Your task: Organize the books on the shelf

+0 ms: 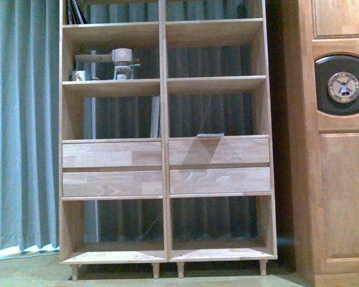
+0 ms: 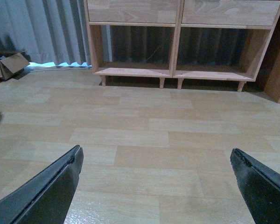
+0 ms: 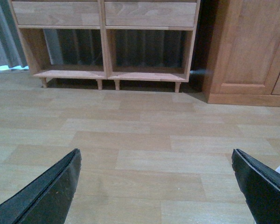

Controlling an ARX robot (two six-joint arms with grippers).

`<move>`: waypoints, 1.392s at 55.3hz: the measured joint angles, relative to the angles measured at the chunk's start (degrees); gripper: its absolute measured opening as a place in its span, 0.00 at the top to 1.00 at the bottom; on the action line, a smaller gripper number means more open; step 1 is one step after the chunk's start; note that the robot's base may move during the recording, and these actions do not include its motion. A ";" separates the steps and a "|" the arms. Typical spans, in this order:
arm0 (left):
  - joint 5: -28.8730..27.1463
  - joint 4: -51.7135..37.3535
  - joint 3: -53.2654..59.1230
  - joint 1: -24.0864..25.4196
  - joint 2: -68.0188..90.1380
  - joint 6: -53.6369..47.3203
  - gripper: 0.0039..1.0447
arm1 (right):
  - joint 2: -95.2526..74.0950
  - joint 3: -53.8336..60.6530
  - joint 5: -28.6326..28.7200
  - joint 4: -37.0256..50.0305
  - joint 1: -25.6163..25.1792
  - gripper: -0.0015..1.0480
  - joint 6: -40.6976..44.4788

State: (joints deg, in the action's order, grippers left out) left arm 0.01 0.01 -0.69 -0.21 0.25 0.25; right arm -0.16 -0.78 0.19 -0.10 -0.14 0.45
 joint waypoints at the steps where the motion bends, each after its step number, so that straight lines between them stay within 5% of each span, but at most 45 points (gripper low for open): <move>1: 0.00 0.00 0.00 0.00 0.00 0.00 0.07 | 0.00 0.00 0.00 0.00 0.00 0.07 0.00; 77: 0.00 0.00 0.00 0.00 0.00 0.00 0.07 | 0.00 0.00 -0.02 0.00 0.00 0.07 -0.02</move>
State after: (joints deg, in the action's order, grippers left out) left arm 0.01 0.01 -0.69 -0.21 0.25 0.25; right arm -0.16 -0.78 0.16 -0.10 -0.14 0.43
